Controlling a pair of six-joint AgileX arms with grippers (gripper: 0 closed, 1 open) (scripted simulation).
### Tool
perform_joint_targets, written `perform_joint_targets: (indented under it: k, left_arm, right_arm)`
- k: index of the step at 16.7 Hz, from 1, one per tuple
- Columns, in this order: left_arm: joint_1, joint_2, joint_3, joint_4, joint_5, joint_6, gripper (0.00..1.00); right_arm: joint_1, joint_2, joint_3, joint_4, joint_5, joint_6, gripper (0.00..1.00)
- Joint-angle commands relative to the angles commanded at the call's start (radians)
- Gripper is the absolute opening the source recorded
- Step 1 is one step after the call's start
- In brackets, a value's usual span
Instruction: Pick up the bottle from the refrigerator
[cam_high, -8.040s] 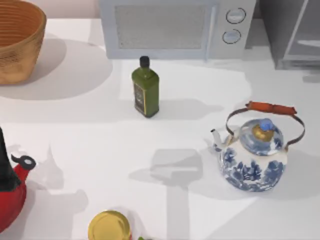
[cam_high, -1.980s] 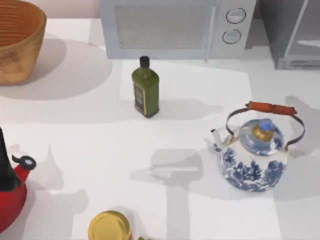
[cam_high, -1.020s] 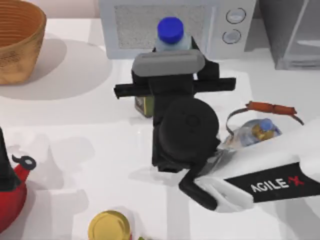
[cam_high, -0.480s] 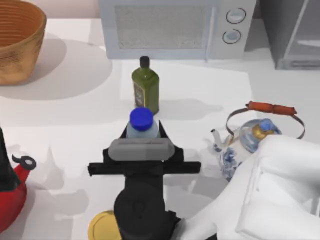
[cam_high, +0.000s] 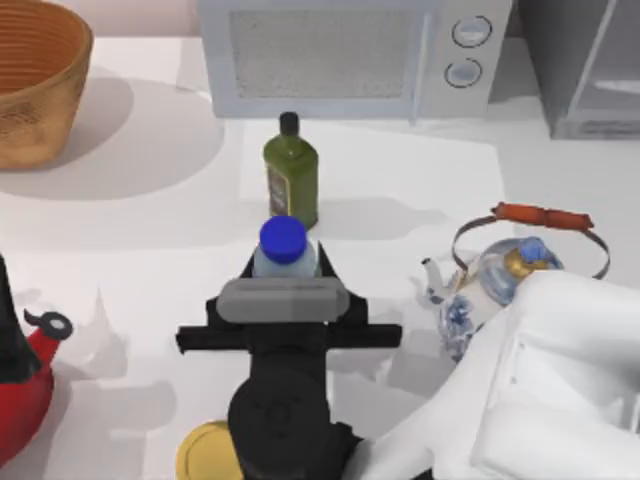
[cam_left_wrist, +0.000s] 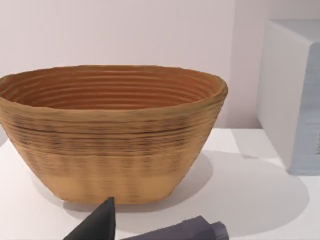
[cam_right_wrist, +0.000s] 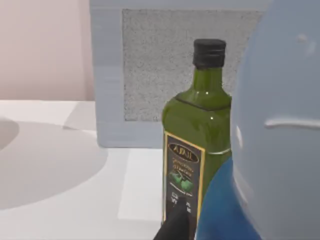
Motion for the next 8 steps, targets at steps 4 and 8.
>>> perform_joint_targets:
  k: [4,8]
  left_arm:
    - [0.0,0.0,0.0,0.0,0.0,0.0,1.0]
    - [0.0,0.0,0.0,0.0,0.0,0.0,1.0]
  right_arm:
    - [0.0,0.0,0.0,0.0,0.0,0.0,0.68]
    - [0.0,0.0,0.0,0.0,0.0,0.0,0.98]
